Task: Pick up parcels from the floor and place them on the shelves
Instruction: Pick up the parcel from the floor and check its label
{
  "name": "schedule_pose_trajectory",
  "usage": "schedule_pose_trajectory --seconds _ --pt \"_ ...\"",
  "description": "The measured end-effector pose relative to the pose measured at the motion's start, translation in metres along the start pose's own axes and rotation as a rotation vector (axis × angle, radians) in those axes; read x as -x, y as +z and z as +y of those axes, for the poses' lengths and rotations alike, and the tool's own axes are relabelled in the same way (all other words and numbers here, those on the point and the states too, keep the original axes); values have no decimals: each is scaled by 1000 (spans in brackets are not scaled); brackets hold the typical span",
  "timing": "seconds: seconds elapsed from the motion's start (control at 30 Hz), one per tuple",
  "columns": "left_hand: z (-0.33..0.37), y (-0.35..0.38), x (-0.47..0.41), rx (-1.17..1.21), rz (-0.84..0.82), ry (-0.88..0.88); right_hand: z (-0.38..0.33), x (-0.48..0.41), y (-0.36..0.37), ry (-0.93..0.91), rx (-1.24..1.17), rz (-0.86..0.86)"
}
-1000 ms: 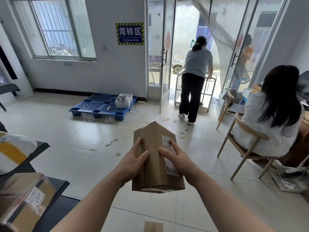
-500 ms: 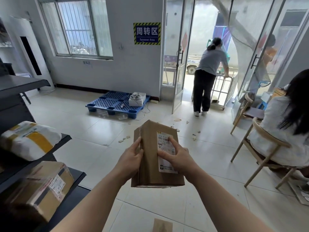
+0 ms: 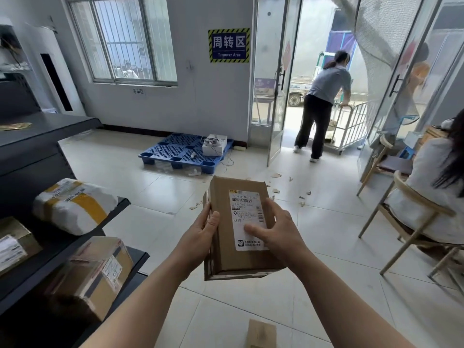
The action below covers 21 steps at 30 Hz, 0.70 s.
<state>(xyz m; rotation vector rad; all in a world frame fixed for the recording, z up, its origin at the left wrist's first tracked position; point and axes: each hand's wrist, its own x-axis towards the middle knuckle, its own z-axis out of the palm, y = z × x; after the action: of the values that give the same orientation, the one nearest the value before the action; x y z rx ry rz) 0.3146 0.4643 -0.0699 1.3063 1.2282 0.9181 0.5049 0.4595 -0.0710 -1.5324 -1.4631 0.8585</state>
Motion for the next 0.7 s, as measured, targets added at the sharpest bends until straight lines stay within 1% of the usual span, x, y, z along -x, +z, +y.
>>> schedule_pose_trajectory --seconds 0.1,0.2,0.33,0.5,0.7 --pt "-3 -11 8 3 -17 6 -5 6 10 13 -21 37" --pt "-10 -21 14 6 0 16 -7 12 19 11 -9 41" --pt "-20 -31 19 33 21 10 -5 19 32 21 -68 9" --pt "-32 -43 27 -11 53 12 -3 28 51 64 -92 -26" --pt "-39 -57 41 21 26 -22 -2 41 70 63 -156 -80"
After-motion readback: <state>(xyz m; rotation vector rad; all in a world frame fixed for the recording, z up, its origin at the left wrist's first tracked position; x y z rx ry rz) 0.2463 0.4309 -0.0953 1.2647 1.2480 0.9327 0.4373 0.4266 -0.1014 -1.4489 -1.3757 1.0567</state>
